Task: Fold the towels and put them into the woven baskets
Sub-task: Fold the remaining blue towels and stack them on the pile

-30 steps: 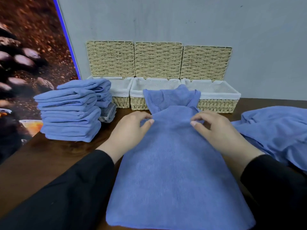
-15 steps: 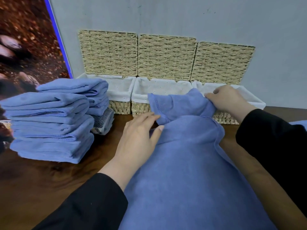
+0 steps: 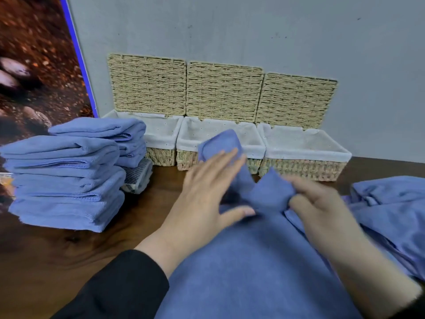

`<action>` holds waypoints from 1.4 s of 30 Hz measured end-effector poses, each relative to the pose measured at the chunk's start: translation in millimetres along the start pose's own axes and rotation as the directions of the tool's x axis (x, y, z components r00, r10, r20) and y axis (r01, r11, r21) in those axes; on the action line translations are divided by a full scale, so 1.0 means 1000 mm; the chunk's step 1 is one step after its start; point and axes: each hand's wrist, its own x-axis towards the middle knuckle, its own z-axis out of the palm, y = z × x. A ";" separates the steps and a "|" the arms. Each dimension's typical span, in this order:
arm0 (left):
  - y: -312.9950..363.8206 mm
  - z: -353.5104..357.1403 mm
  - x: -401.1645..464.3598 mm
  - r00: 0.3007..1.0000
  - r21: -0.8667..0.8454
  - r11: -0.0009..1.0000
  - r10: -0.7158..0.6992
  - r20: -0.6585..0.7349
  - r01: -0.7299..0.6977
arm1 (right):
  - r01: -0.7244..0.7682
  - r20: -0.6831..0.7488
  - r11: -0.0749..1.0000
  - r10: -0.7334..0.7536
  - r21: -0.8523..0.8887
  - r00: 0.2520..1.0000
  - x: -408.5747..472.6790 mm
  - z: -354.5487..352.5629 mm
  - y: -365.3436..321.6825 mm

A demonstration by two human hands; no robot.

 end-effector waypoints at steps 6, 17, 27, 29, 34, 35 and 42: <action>0.014 0.020 -0.008 0.970 -0.125 0.992 0.024 0.242 0.006 | -0.002 0.117 1.000 0.003 -0.013 0.993 -0.025 0.006 0.032; -0.006 0.009 -0.004 0.986 -0.009 1.000 -0.006 0.165 0.007 | 0.022 -0.138 0.996 -0.034 -0.088 0.990 -0.017 -0.005 0.027; -0.034 -0.034 -0.009 0.927 -0.044 0.944 -0.330 -0.178 0.328 | -0.066 -0.496 0.993 0.010 -0.096 0.868 -0.009 -0.028 0.048; -0.027 -0.039 -0.010 0.877 -0.152 0.886 -0.459 -0.145 0.438 | -0.118 -0.481 0.992 0.083 -0.043 0.873 -0.008 -0.029 0.046; -0.012 -0.066 0.005 0.699 -0.545 0.574 -0.715 0.031 0.611 | -0.165 -0.330 0.925 0.283 0.343 0.900 0.007 -0.047 0.014; -0.012 -0.073 0.012 0.681 -0.639 0.490 -0.729 0.073 0.593 | -0.161 -0.282 0.916 0.274 0.367 0.919 0.014 -0.053 0.005; 0.017 -0.135 0.075 0.778 -0.638 0.696 -0.583 -0.236 0.329 | 0.086 -0.494 0.985 -0.001 0.151 0.870 0.057 -0.090 -0.057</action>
